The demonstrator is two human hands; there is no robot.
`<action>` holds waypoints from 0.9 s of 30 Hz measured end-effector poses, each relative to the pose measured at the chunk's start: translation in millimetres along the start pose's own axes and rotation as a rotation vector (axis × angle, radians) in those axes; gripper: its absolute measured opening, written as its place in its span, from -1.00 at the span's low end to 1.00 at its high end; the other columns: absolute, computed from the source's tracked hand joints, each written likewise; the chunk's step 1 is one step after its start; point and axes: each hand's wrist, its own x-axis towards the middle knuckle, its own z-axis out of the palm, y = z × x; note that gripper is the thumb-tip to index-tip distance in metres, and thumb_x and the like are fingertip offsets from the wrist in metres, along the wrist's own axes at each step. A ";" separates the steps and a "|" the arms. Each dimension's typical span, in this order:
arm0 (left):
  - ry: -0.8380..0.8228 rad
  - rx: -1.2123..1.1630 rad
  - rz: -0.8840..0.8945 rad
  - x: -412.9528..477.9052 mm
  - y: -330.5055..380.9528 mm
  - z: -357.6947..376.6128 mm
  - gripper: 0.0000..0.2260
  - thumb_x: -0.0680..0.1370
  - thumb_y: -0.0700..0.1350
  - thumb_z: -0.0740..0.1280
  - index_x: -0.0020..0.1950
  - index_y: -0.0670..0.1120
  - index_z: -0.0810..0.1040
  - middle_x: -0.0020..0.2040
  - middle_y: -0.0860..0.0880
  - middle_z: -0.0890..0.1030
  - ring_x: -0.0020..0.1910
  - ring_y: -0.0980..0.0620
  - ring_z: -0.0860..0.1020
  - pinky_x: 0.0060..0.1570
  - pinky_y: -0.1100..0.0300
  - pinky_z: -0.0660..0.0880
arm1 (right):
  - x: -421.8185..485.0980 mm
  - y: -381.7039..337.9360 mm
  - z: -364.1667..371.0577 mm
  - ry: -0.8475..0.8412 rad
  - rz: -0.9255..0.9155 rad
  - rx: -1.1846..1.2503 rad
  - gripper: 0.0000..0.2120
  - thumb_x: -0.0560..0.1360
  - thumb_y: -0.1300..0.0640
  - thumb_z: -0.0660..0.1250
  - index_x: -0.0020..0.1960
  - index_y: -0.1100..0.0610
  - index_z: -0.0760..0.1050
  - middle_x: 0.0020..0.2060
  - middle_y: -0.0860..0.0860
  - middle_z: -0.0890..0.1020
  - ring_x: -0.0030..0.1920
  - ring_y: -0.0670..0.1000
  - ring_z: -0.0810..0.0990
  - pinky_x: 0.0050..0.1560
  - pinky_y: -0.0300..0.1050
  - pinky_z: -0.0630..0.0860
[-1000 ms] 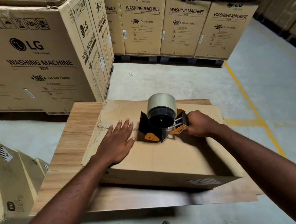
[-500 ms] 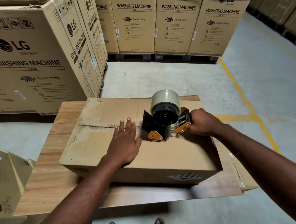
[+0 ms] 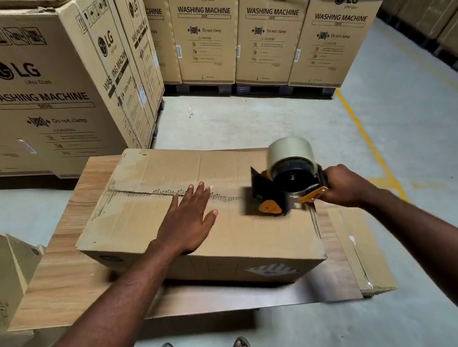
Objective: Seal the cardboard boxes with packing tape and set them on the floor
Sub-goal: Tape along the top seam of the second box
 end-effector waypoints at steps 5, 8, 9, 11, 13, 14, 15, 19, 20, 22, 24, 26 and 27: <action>-0.011 0.018 -0.075 1.6 19.5 1.3 -0.41 0.68 0.16 -0.09 0.64 -0.05 -0.15 0.63 -0.01 -0.21 0.60 -0.01 -0.24 0.55 -0.06 -0.24 | -23.2 35.3 3.2 0.046 0.062 0.147 -0.88 0.25 -0.16 0.29 -0.45 -0.24 0.50 -0.54 -0.26 0.52 -0.44 -0.19 0.52 -0.42 -0.23 0.32; -0.009 0.029 -0.122 6.0 53.2 5.1 -0.37 0.68 0.17 -0.09 0.63 -0.15 -0.15 0.62 -0.15 -0.21 0.60 -0.13 -0.24 0.55 -0.07 -0.23 | -19.1 41.5 12.9 0.068 0.079 0.151 -0.66 0.35 0.12 0.44 -0.52 -0.09 0.41 -0.57 -0.16 0.48 -0.43 -0.09 0.50 -0.42 -0.20 0.33; -0.018 0.018 -0.086 9.0 68.0 7.6 -0.37 0.67 0.18 -0.10 0.63 -0.15 -0.16 0.62 -0.15 -0.22 0.59 -0.13 -0.24 0.55 -0.07 -0.24 | -18.3 42.9 14.3 0.069 0.075 0.140 -0.65 0.36 0.13 0.44 -0.51 -0.06 0.38 -0.55 -0.12 0.48 -0.42 -0.03 0.51 -0.41 -0.18 0.33; -0.037 -0.004 0.021 16.9 99.9 16.1 -0.37 0.67 0.18 -0.11 0.62 -0.13 -0.18 0.62 -0.12 -0.23 0.59 -0.08 -0.25 0.55 -0.04 -0.27 | -17.9 43.0 13.1 0.072 0.055 0.123 -0.66 0.38 0.12 0.43 -0.49 -0.04 0.37 -0.52 -0.05 0.52 -0.41 0.01 0.52 -0.41 -0.17 0.33; -0.045 -0.002 0.098 25.1 125.5 23.3 -0.36 0.67 0.19 -0.11 0.62 -0.14 -0.16 0.62 -0.13 -0.22 0.59 -0.07 -0.24 0.55 -0.03 -0.25 | -18.2 40.7 11.7 0.069 0.046 0.128 -0.66 0.38 0.09 0.41 -0.49 -0.06 0.35 -0.52 -0.05 0.50 -0.40 0.03 0.51 -0.41 -0.18 0.31; -0.046 0.008 0.119 28.5 131.7 25.5 -0.36 0.66 0.20 -0.12 0.62 -0.15 -0.13 0.62 -0.13 -0.22 0.60 -0.07 -0.23 0.56 -0.04 -0.23 | -18.8 38.5 11.4 0.066 0.041 0.133 -0.67 0.36 0.07 0.38 -0.50 -0.08 0.34 -0.53 -0.11 0.46 -0.41 0.02 0.48 -0.42 -0.19 0.29; -0.047 0.015 0.130 31.2 134.3 27.5 -0.35 0.66 0.21 -0.12 0.62 -0.16 -0.11 0.62 -0.13 -0.21 0.60 -0.07 -0.23 0.56 -0.04 -0.21 | -19.9 38.5 11.6 0.072 0.032 0.133 -0.69 0.35 0.04 0.36 -0.52 -0.09 0.35 -0.55 -0.13 0.43 -0.42 -0.01 0.47 -0.42 -0.19 0.28; -0.021 -0.015 0.133 30.8 124.6 30.9 -0.33 0.64 0.25 -0.12 0.63 -0.10 -0.16 0.63 -0.07 -0.20 0.60 0.00 -0.23 0.57 0.00 -0.18 | -23.1 37.7 14.7 0.083 0.019 0.202 -0.58 0.38 0.14 0.41 -0.40 -0.41 0.49 -0.50 -0.34 0.53 -0.39 -0.26 0.53 -0.42 -0.38 0.28; -0.019 -0.020 0.135 30.3 124.3 31.4 -0.33 0.64 0.26 -0.12 0.63 -0.09 -0.17 0.63 -0.06 -0.20 0.60 0.01 -0.23 0.57 0.00 -0.18 | -24.4 37.1 15.3 0.085 0.029 0.202 -0.56 0.38 0.12 0.40 -0.39 -0.45 0.48 -0.48 -0.41 0.52 -0.36 -0.32 0.53 -0.42 -0.38 0.30; -0.020 -0.023 0.136 30.5 125.6 32.0 -0.34 0.64 0.25 -0.12 0.63 -0.07 -0.16 0.63 -0.05 -0.20 0.60 0.02 -0.23 0.57 -0.01 -0.18 | -27.9 37.4 16.0 0.096 0.031 0.202 -0.71 0.33 -0.01 0.34 -0.39 -0.44 0.49 -0.48 -0.39 0.52 -0.37 -0.31 0.53 -0.43 -0.37 0.30; -0.026 -0.013 0.133 30.2 125.2 31.1 -0.35 0.65 0.24 -0.11 0.63 -0.08 -0.16 0.63 -0.04 -0.21 0.60 0.02 -0.23 0.57 -0.01 -0.19 | -28.5 50.8 20.3 0.102 0.052 0.189 -0.86 0.29 -0.14 0.28 -0.43 -0.21 0.54 -0.51 -0.21 0.55 -0.42 -0.19 0.55 -0.41 -0.29 0.38; -0.029 0.000 0.134 29.1 123.9 30.6 -0.35 0.66 0.23 -0.11 0.63 -0.10 -0.15 0.63 -0.06 -0.21 0.60 0.01 -0.22 0.57 -0.01 -0.19 | -29.2 74.9 24.7 0.129 0.085 0.171 -0.72 0.26 -0.18 0.25 -0.40 0.01 0.54 -0.48 -0.05 0.58 -0.38 -0.03 0.60 -0.36 -0.07 0.51; -0.031 0.002 0.136 28.8 123.8 30.6 -0.35 0.66 0.23 -0.11 0.63 -0.10 -0.15 0.63 -0.06 -0.21 0.60 0.01 -0.23 0.57 -0.01 -0.19 | -29.9 87.0 25.3 0.134 0.098 0.157 -0.68 0.26 -0.17 0.25 -0.38 0.08 0.54 -0.46 0.00 0.60 -0.35 0.06 0.62 -0.34 -0.01 0.53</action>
